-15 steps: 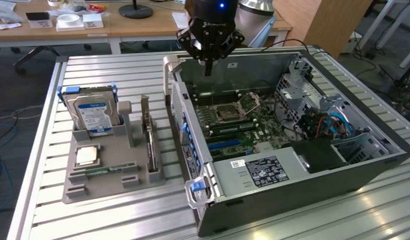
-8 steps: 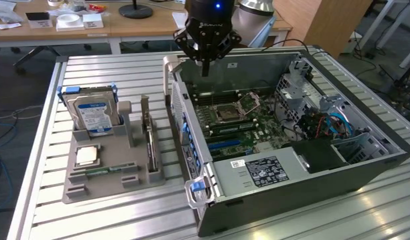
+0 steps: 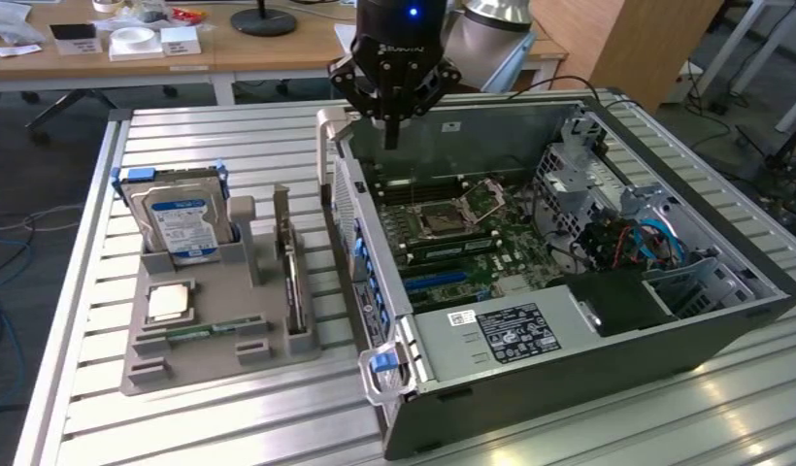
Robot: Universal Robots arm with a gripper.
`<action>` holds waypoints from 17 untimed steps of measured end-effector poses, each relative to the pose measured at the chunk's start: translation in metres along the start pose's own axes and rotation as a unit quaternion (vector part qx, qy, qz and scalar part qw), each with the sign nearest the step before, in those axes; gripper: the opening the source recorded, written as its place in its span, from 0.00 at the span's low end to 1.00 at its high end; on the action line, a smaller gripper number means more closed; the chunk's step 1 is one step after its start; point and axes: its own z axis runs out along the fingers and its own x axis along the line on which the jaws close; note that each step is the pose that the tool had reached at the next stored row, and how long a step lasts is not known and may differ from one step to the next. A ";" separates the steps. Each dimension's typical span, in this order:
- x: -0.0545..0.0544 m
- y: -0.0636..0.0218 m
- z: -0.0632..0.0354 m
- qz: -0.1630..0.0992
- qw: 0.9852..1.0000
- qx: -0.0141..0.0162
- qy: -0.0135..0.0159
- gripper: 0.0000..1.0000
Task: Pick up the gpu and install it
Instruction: 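Reach for the gpu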
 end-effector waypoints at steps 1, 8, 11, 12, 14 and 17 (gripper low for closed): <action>0.001 -0.0001 0.0000 0.000 1.000 0.000 0.000 0.10; 0.008 -0.0006 0.0004 0.000 1.000 0.000 0.000 0.10; 0.011 -0.0009 0.0005 0.001 1.000 0.000 0.000 0.10; 0.012 -0.0010 0.0005 0.001 1.000 0.000 0.000 0.10; 0.014 -0.0011 0.0006 0.001 1.000 0.000 0.000 0.10; 0.017 -0.0013 0.0007 0.001 1.000 0.000 0.000 0.10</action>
